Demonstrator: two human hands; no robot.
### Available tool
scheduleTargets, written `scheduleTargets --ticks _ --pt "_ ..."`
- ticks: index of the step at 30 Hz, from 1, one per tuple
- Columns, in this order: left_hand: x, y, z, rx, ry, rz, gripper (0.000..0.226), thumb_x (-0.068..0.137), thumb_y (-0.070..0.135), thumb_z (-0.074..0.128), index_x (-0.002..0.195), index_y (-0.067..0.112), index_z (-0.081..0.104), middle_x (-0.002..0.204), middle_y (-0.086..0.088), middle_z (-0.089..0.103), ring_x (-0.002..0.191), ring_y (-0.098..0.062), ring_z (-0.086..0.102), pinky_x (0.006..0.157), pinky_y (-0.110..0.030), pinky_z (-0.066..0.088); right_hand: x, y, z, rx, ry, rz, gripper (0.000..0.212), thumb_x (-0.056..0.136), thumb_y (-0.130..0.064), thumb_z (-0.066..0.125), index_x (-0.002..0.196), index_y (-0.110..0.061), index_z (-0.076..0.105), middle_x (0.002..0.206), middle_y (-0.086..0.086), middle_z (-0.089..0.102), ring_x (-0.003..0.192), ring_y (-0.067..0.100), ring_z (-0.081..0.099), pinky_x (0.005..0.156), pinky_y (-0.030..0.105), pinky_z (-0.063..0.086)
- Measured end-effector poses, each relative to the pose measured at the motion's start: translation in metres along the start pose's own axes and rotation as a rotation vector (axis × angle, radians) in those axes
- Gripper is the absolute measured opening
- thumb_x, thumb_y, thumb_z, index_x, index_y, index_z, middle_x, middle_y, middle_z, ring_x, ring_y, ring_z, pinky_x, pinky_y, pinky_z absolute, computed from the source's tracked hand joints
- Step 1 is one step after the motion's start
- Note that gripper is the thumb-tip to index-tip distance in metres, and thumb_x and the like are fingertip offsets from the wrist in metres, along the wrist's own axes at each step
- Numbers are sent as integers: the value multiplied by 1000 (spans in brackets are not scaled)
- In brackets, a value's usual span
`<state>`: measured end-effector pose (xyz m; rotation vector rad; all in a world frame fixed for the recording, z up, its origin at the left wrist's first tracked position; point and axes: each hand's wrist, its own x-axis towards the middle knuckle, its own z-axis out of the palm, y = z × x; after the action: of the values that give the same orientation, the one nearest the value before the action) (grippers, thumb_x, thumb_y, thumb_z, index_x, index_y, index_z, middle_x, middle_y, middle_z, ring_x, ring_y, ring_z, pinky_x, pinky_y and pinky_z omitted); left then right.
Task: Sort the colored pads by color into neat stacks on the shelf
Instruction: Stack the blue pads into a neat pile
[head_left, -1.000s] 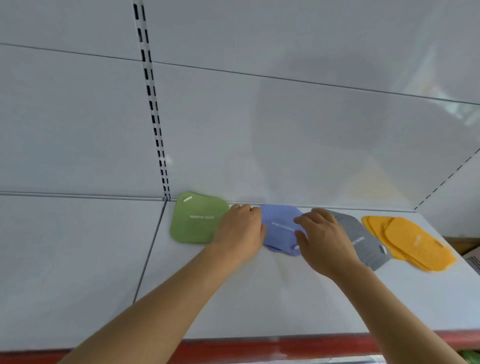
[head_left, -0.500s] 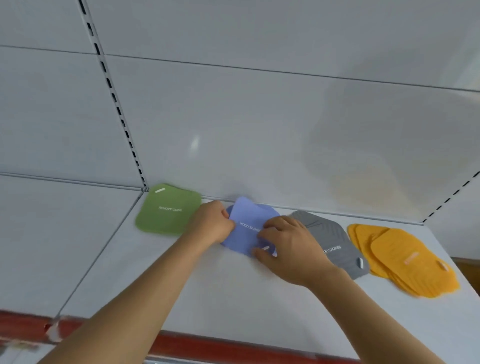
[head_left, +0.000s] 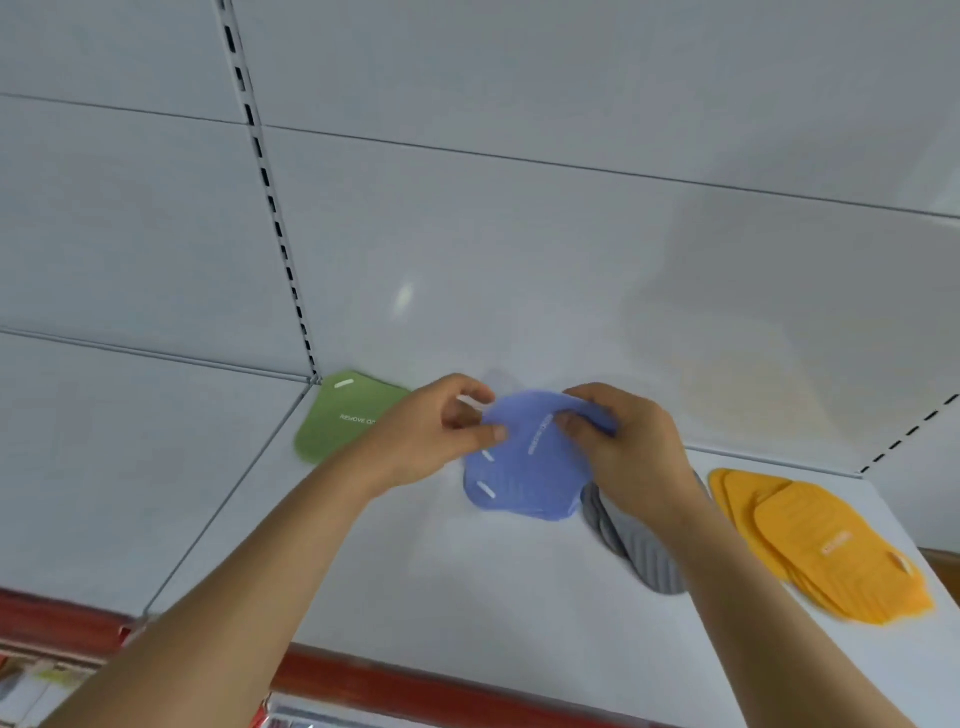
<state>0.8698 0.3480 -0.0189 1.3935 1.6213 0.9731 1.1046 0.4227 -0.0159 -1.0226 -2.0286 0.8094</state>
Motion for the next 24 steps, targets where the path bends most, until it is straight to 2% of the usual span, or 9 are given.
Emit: scheduleTargets --ticks 2,5,7,10,13,15,17,20,24 --pt "-7 -16 0 -79 -89 -59 26 95 36 76 118 26 71 112 4 79 106 -15 75 102 -44 56 -8 2 -1 198 90 190 20 95 -10 66 94 -27 76 86 -9 77 79 11 69 73 32 54" --pt "-13 -23 15 -402 -89 -61 24 103 26 64 120 10 71 114 -10 78 102 -26 76 97 -43 60 -23 4 16 328 198 334 14 95 -11 69 97 -23 75 89 -4 78 84 21 71 77 42 56" --pt "-9 -21 30 -520 99 -54 25 105 27 62 111 3 67 98 -9 73 88 -24 70 86 -42 58 -31 3 29 343 195 390 13 95 -13 69 96 -25 75 89 -2 78 86 24 72 78 45 58" --pt "-5 -21 35 -343 417 -13 28 105 36 57 98 8 57 75 6 48 69 -12 44 68 -34 37 -36 0 37 357 38 401 16 101 -19 62 101 -26 76 95 -3 78 96 25 74 83 44 63" --pt "-13 -29 18 -258 533 15 19 108 33 53 99 17 59 72 10 45 66 -9 41 65 -32 33 -34 12 35 -109 56 162 25 102 -16 55 114 -26 75 108 -15 75 102 11 69 90 26 54" --pt "-19 -35 4 -242 573 10 18 108 29 54 98 16 60 72 12 45 65 -7 41 66 -32 34 -28 25 36 -370 38 4 32 98 -8 57 124 -20 72 125 -7 71 116 18 63 97 26 48" --pt "-26 -40 -8 -219 573 -2 19 105 28 57 98 11 58 75 9 46 69 -8 42 67 -32 34 -17 35 40 -468 -124 -43 39 94 -6 61 131 -16 70 136 -2 65 128 25 56 104 27 42" --pt "-36 -42 -20 -177 474 -26 20 87 36 58 97 19 58 88 -9 58 77 -21 52 71 -34 40 6 32 46 -566 -436 19 56 92 -30 69 146 -20 57 150 -5 54 141 24 42 113 30 37" --pt "-42 -38 -26 -116 362 -88 26 80 39 61 103 29 63 92 14 68 85 -10 65 73 -30 48 41 24 45 -664 -594 115 95 63 -65 70 148 -28 51 148 -4 54 139 25 45 112 39 42"
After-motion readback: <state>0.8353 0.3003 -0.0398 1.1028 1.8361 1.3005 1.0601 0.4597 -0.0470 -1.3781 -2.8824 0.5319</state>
